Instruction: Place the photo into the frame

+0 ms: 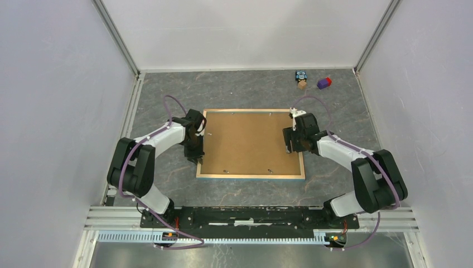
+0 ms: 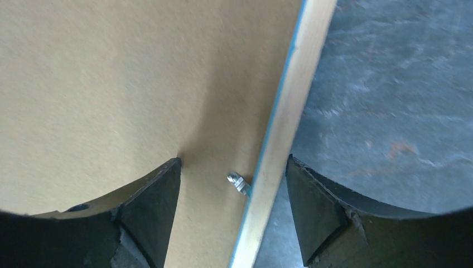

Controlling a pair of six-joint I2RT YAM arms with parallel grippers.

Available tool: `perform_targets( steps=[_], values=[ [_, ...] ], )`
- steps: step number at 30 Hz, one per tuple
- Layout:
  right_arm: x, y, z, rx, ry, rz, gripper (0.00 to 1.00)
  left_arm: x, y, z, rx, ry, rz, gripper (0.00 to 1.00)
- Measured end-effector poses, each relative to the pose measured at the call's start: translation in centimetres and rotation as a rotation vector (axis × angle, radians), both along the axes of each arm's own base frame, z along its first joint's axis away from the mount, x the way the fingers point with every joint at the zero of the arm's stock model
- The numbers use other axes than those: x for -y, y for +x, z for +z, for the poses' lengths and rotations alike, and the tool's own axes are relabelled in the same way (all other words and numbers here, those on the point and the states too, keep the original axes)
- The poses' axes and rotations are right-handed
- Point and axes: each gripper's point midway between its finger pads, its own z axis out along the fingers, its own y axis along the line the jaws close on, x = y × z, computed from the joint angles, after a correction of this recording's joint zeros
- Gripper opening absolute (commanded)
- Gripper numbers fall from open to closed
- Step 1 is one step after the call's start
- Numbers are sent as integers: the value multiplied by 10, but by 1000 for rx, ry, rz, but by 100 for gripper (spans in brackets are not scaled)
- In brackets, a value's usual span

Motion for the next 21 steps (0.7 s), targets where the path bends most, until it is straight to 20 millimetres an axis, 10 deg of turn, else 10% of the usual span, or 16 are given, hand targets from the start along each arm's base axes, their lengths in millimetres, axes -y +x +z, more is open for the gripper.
perform_targets(
  steps=[10, 15, 21],
  values=[
    [-20, 83, -2, 39, 166, -31, 76, 23, -26, -2, -27, -115, 77, 10],
    [-33, 143, 1, 85, 164, -9, 87, 69, -68, -1, -70, -147, 27, 48],
    [-38, 134, 18, 60, 74, 19, 97, 91, -90, 8, -76, -213, -90, 96]
  ],
)
